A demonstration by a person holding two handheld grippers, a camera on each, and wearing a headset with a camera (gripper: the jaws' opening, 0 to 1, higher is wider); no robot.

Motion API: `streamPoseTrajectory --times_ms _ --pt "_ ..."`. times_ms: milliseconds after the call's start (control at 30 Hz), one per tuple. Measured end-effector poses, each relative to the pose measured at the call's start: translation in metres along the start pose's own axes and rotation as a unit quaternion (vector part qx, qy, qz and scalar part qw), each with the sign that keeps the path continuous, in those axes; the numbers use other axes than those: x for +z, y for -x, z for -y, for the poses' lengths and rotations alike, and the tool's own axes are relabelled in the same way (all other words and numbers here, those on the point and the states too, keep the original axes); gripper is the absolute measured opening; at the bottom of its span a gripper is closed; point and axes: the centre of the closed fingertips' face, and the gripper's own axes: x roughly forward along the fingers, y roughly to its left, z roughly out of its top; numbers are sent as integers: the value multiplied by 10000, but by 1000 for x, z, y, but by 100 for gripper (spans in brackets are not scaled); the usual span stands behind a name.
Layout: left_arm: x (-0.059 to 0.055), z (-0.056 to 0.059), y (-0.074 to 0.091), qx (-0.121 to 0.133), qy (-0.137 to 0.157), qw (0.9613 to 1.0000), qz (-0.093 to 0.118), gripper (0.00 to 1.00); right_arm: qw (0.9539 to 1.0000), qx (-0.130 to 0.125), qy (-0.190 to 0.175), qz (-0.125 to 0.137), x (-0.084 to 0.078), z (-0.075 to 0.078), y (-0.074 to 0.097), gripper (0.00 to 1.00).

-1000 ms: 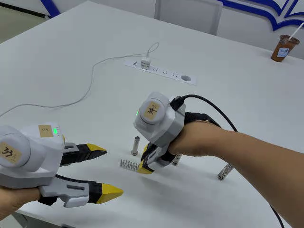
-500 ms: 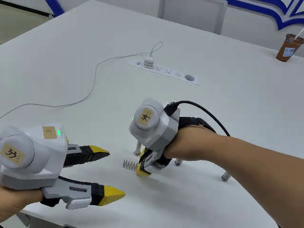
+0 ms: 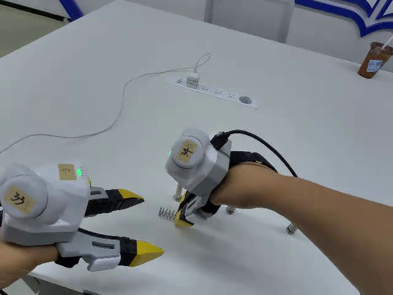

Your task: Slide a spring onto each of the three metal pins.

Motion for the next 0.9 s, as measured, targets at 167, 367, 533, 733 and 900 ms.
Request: streamPoseTrajectory --times_ms 167,367,533,733,900 --pt "3 0 0 -1 -31 10000 6 59 10000 8 15 -43 -5 -1 6 11" --pt "7 2 -3 -33 -117 9999 -1 58 9999 58 104 -25 -11 -6 19 11" --pt "9 5 -6 -91 -170 9998 3 57 9996 168 241 -33 -17 -14 31 11" --pt "13 11 -11 -215 -288 9994 10 52 9985 285 456 -50 -20 -23 47 11" --pt "18 16 -16 -313 -378 9988 29 48 9973 392 620 -2 -18 -33 58 11"
